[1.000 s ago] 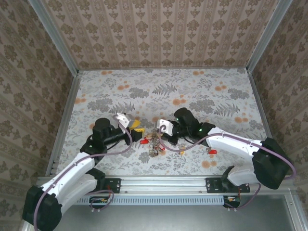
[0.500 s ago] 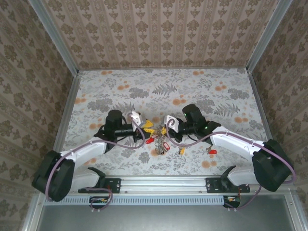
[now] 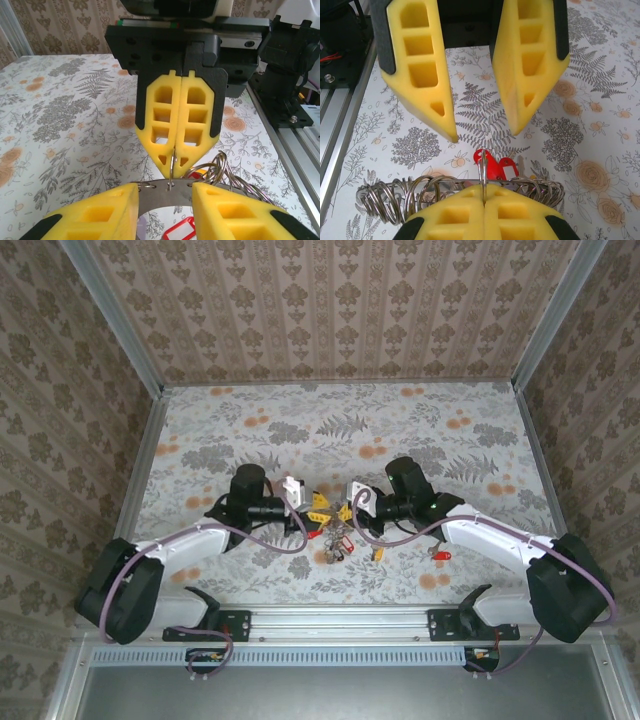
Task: Put the keys on the keyring
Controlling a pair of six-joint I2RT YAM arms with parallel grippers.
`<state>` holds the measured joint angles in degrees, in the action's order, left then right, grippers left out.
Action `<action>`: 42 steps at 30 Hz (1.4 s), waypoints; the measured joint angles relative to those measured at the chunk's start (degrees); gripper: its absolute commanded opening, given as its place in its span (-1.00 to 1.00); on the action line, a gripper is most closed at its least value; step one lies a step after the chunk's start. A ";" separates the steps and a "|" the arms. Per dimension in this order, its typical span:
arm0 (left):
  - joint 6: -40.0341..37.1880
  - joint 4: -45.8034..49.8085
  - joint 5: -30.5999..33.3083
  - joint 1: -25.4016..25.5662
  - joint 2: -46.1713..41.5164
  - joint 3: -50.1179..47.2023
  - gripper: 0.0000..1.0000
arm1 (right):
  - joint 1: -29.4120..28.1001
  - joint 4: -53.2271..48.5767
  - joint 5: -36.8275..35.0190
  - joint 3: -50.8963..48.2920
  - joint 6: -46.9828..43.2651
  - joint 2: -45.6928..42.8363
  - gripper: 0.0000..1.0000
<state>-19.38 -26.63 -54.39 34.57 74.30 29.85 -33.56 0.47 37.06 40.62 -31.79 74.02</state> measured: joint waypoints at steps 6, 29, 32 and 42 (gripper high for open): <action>0.02 -1.36 0.20 0.68 3.43 0.68 -0.39 | 0.04 0.07 0.96 0.00 0.02 0.00 -1.00; -0.83 -1.86 -1.11 1.46 6.56 2.97 -0.92 | 0.70 2.56 1.64 -0.50 1.95 1.09 -0.95; -1.51 -1.05 -1.09 1.46 6.56 3.26 -1.00 | 0.79 2.58 1.66 -0.50 2.38 1.09 -0.88; -3.21 0.74 1.97 2.14 4.83 3.26 -1.00 | 0.44 3.08 -1.11 -0.63 1.70 0.26 -0.76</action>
<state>-22.59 -25.89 -52.42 36.71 79.13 33.10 -33.12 3.55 35.94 39.99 -30.09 74.28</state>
